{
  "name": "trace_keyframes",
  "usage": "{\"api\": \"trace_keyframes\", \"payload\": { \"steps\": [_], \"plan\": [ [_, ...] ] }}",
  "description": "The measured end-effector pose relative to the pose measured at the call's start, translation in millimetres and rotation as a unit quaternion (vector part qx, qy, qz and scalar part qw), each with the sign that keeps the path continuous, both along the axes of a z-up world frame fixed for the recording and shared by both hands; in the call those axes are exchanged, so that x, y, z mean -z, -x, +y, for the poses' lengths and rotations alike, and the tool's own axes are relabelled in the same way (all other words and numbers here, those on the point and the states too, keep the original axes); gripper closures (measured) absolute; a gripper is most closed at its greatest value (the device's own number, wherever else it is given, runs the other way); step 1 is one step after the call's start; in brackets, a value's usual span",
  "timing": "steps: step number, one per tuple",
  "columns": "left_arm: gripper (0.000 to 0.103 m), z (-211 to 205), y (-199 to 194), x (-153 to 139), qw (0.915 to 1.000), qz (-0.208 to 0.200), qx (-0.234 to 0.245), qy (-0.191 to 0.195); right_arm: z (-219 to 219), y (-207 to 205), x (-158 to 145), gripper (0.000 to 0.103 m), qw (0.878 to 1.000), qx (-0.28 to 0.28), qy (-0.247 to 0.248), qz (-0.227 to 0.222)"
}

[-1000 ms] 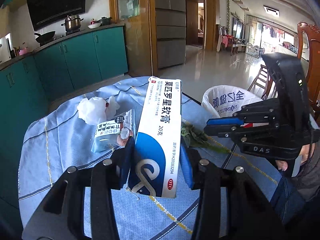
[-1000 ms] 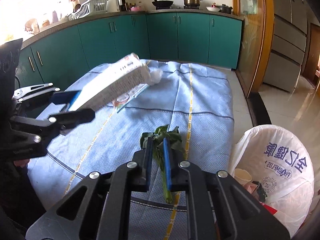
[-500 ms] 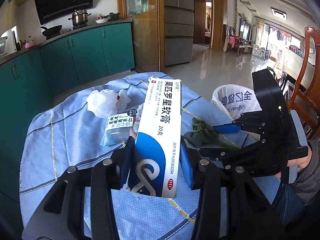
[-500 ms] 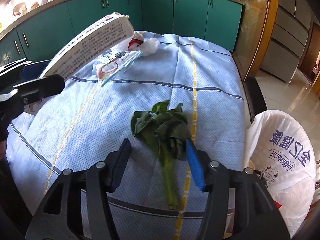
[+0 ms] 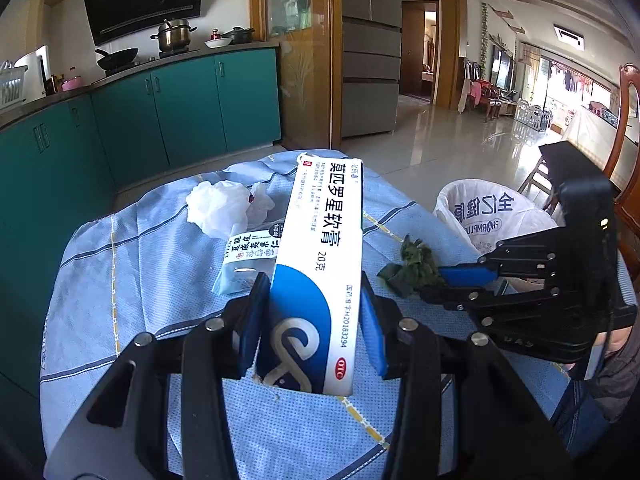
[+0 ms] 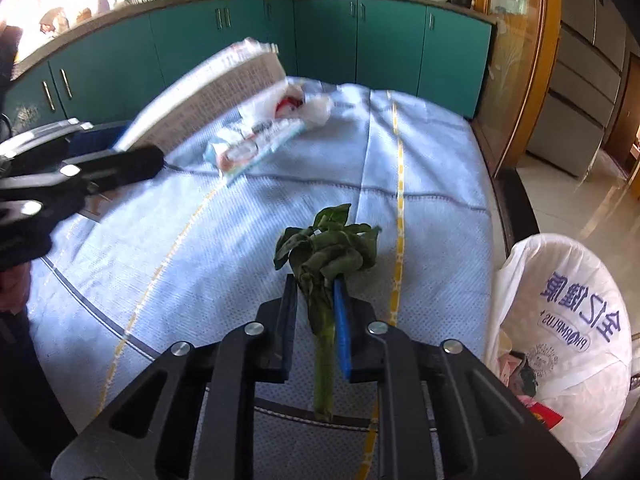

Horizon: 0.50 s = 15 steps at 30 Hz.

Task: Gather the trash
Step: 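Carry the green vegetable and ointment box over the wastebasket with both tools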

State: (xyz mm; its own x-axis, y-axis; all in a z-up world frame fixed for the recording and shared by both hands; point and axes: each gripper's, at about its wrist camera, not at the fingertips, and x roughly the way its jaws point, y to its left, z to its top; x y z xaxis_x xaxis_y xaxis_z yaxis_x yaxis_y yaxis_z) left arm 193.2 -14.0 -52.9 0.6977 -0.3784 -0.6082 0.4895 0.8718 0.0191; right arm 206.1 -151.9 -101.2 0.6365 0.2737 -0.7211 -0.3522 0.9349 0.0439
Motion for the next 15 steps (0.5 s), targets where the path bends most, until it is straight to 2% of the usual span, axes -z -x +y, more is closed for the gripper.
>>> {"api": "trace_keyframes", "payload": {
  "steps": [9, 15],
  "plan": [
    [0.059, -0.3, 0.1, 0.7, 1.0, 0.001, -0.005, 0.0, -1.8, 1.9, -5.2, 0.084, 1.0, 0.004, -0.002, -0.012],
    [0.059, 3.7, 2.1, -2.9, 0.9997, -0.012, -0.019, 0.006, -10.9, 8.7, -15.2, 0.084, 0.999, 0.022, 0.002, -0.039]
  ]
}}
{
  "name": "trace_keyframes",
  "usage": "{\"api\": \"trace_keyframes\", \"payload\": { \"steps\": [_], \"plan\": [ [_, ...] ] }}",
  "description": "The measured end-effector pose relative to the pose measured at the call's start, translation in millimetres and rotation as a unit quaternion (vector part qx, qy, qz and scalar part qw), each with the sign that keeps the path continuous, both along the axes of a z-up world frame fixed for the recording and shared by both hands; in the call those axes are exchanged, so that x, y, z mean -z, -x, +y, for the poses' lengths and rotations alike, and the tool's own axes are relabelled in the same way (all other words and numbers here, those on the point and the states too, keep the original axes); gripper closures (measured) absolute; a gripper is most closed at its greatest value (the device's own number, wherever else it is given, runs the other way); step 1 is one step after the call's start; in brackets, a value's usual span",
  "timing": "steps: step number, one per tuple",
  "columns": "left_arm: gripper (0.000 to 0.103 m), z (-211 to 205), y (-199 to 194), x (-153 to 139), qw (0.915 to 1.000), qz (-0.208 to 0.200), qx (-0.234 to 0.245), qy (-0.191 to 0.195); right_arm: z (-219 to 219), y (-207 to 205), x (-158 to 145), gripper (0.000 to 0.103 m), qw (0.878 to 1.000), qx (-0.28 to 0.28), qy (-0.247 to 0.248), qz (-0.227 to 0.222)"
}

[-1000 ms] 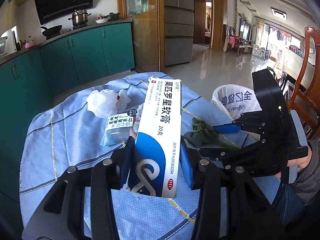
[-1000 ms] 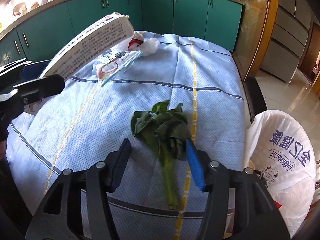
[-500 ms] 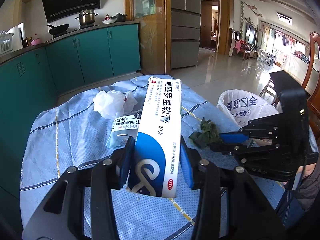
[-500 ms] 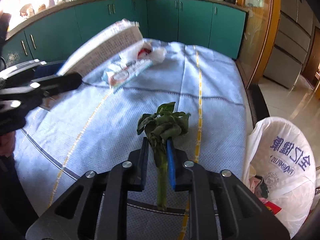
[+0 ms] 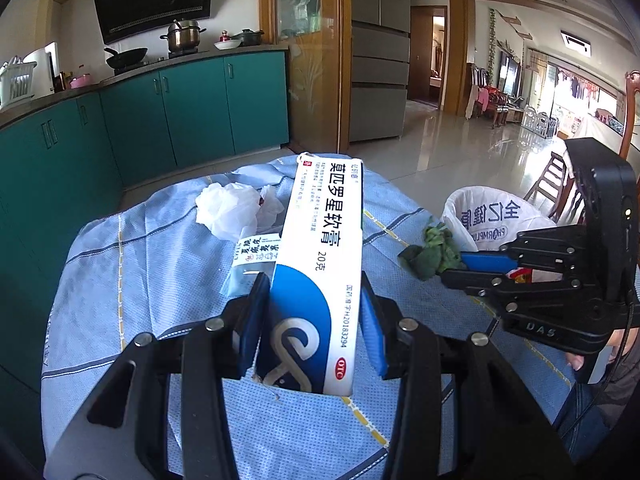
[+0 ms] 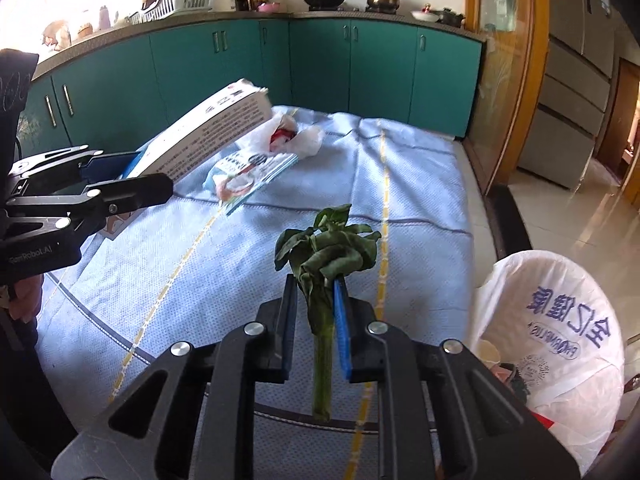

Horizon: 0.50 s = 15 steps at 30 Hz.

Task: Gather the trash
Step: 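Carry the green vegetable and ointment box over the wastebasket with both tools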

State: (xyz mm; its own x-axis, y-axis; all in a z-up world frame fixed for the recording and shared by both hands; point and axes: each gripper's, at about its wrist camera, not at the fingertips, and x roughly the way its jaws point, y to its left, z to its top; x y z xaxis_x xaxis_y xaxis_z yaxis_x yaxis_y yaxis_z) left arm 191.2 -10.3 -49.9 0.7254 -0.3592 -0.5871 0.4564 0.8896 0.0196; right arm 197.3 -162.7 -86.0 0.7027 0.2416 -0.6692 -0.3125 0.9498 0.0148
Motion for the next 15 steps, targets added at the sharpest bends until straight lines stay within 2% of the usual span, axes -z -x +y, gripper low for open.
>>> {"api": "trace_keyframes", "payload": {
  "steps": [8, 15],
  "plan": [
    [0.059, -4.6, 7.6, -8.4, 0.9994, -0.032, -0.015, 0.002, -44.2, 27.5, -26.8, 0.084, 0.997, 0.052, -0.019, -0.054],
    [0.059, -24.3, 14.3, -13.4, 0.9994, -0.028, -0.006, 0.018, -110.9, 39.8, -35.8, 0.084, 0.987, 0.137, -0.039, -0.07]
  ]
}}
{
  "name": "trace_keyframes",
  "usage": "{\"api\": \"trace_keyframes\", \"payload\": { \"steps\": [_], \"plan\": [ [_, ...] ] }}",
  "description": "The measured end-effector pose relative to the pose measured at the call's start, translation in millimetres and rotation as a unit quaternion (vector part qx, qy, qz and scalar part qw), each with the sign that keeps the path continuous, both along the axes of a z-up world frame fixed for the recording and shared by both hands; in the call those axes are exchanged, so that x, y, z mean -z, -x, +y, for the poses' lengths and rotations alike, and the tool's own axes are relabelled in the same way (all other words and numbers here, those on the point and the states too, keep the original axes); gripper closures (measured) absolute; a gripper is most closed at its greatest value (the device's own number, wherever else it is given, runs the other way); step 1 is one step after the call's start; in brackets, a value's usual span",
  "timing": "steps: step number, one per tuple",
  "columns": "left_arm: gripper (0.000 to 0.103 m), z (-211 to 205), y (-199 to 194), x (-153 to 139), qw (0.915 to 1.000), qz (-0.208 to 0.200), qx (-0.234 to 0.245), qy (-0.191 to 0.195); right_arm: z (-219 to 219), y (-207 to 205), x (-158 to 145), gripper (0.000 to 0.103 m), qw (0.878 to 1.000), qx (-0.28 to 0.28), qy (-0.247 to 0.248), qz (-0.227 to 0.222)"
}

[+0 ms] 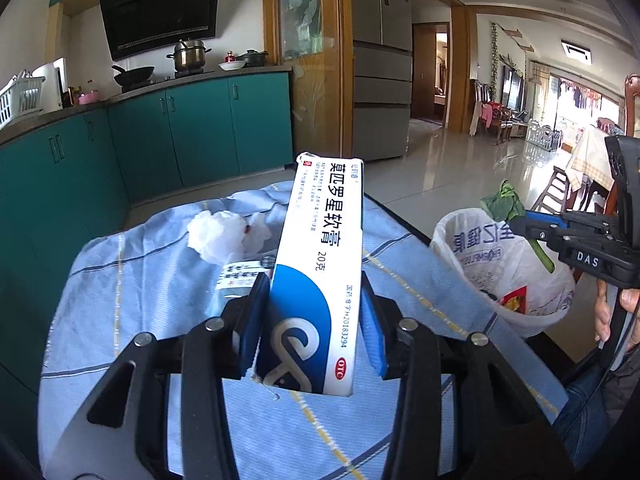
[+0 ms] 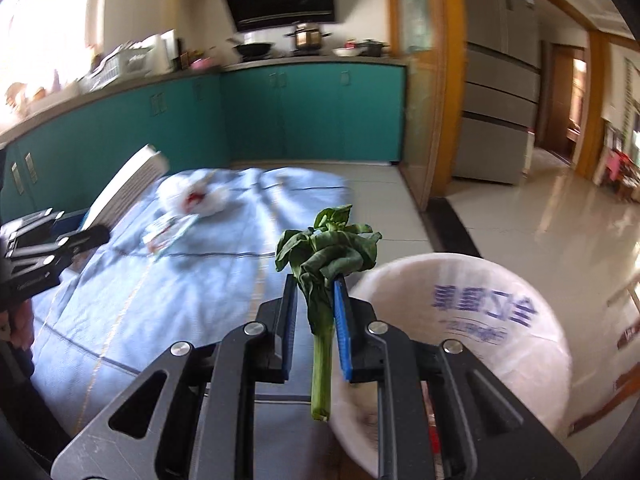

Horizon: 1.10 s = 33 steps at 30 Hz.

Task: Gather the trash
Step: 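Carry the green vegetable and ointment box over the wastebasket with both tools, then open both tools to drop the ointment box and vegetable into the wastebasket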

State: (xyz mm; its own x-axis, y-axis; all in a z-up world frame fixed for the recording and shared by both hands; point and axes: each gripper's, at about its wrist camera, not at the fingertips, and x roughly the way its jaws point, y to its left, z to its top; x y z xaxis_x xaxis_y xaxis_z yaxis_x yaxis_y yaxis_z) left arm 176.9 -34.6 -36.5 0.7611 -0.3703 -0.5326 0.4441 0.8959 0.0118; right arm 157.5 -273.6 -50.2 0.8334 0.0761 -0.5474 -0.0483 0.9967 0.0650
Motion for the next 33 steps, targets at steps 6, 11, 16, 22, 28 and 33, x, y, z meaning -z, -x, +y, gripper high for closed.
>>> {"api": "trace_keyframes", "payload": {
  "steps": [6, 11, 16, 22, 28, 33],
  "plan": [
    [0.059, -45.7, -0.1, -8.8, 0.9994, 0.008, 0.034, 0.007, -63.6, 13.7, 4.2, 0.084, 0.995, 0.089, -0.039, 0.009],
    [0.059, -108.5, -1.7, -13.6, 0.9956, 0.02, 0.091, 0.017, -99.9, 19.4, 15.2, 0.084, 0.987, 0.129, -0.086, 0.036],
    [0.059, -163.5, -7.1, -6.6, 0.9914, 0.039, 0.124, 0.012, -99.7, 17.3, 21.5, 0.084, 0.987, 0.139, -0.067, 0.048],
    [0.059, -225.5, -17.5, 18.9, 0.9876, 0.067, 0.142, -0.011, -107.4, 21.6, 22.9, 0.084, 0.986, 0.153, -0.047, 0.047],
    [0.059, -265.0, -22.4, 48.6, 0.9843, 0.09, 0.149, -0.028, -113.8, 24.6, 25.2, 0.084, 0.984, 0.165, -0.038, 0.047],
    [0.059, -281.7, -23.5, 62.7, 0.9826, 0.095, 0.153, -0.048, -116.6, 24.4, 27.6, 0.084, 0.983, 0.171, -0.039, 0.051]
  ]
}}
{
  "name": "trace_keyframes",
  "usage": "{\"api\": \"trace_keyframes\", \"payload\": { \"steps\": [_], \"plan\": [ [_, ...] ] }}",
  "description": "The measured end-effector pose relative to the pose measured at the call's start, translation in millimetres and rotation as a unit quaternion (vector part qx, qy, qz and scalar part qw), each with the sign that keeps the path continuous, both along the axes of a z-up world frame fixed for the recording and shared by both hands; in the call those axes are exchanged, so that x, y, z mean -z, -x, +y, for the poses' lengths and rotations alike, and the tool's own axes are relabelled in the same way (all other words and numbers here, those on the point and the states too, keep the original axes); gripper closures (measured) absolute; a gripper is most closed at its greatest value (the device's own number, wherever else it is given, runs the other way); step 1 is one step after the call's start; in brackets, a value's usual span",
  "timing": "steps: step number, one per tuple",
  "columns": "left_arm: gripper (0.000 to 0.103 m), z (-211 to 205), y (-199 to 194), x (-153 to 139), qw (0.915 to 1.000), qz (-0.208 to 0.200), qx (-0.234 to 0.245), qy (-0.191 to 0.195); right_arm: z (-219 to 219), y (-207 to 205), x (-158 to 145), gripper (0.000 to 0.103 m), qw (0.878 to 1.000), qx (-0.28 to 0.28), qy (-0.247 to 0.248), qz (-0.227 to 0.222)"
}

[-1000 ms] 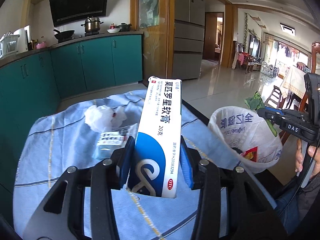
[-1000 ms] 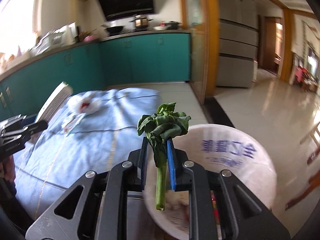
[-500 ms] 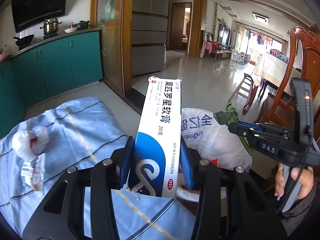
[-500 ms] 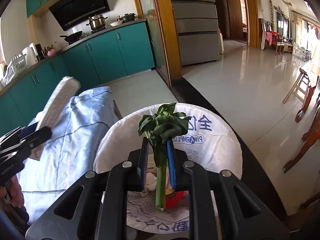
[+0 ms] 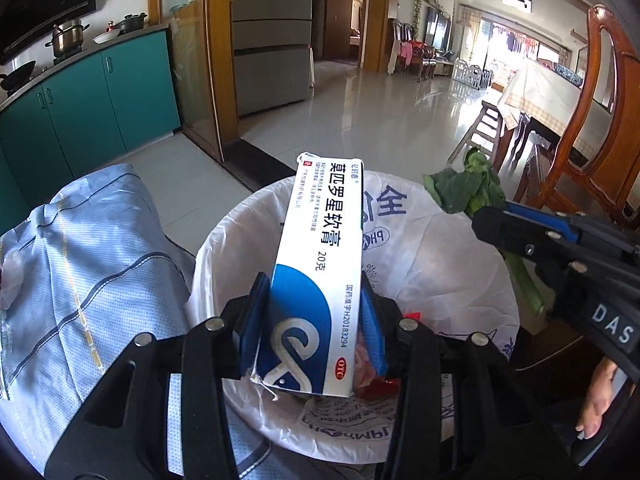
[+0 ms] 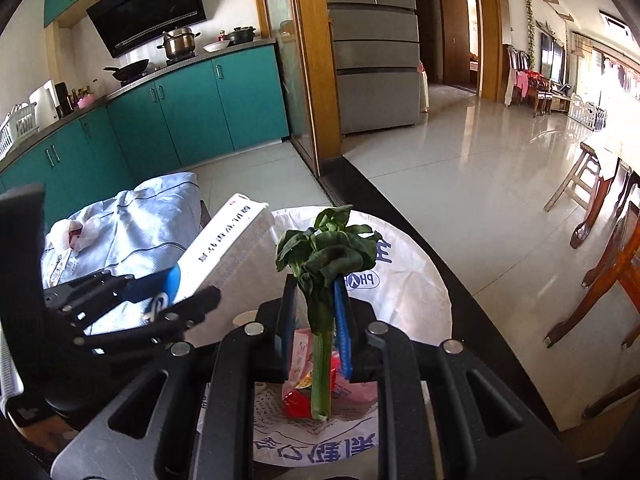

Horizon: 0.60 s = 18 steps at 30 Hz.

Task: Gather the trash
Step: 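Open both tools to drop the ointment box and vegetable into the wastebasket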

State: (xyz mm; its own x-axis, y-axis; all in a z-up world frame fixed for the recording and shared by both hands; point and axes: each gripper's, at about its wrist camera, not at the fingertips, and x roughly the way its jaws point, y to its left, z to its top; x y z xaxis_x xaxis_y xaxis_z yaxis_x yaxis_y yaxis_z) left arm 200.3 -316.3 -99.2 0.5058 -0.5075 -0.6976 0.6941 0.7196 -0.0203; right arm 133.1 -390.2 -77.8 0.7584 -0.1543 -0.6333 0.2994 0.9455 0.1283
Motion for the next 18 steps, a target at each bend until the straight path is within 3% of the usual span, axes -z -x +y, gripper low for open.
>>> {"api": "trace_keyframes", "payload": {
  "steps": [3, 5, 7, 15, 18],
  "plan": [
    [0.058, -2.8, -1.5, 3.8, 1.0, 0.001, 0.003, -0.006, 2.3, 1.2, -1.0, 0.084, 1.0, 0.0, 0.0, -0.001],
    [0.044, -0.4, -2.4, 4.7, 1.0, -0.001, 0.001, -0.007, 3.2, -0.3, -1.2, 0.084, 1.0, -0.001, -0.001, 0.0],
    [0.037, 6.6, -3.4, 2.3, 1.0, -0.004, -0.004, -0.003, 4.1, -0.9, -1.2, 0.084, 1.0, -0.001, 0.0, 0.001],
    [0.032, 39.4, -7.6, -14.7, 0.9991, -0.021, -0.036, 0.007, 8.4, -7.8, 3.5, 0.083, 1.0, -0.006, -0.001, 0.016],
    [0.032, 55.4, -10.5, -23.1, 0.9981, -0.032, -0.052, 0.008, 8.9, -8.4, 1.4, 0.069, 1.0, -0.004, 0.002, 0.012]
  ]
}}
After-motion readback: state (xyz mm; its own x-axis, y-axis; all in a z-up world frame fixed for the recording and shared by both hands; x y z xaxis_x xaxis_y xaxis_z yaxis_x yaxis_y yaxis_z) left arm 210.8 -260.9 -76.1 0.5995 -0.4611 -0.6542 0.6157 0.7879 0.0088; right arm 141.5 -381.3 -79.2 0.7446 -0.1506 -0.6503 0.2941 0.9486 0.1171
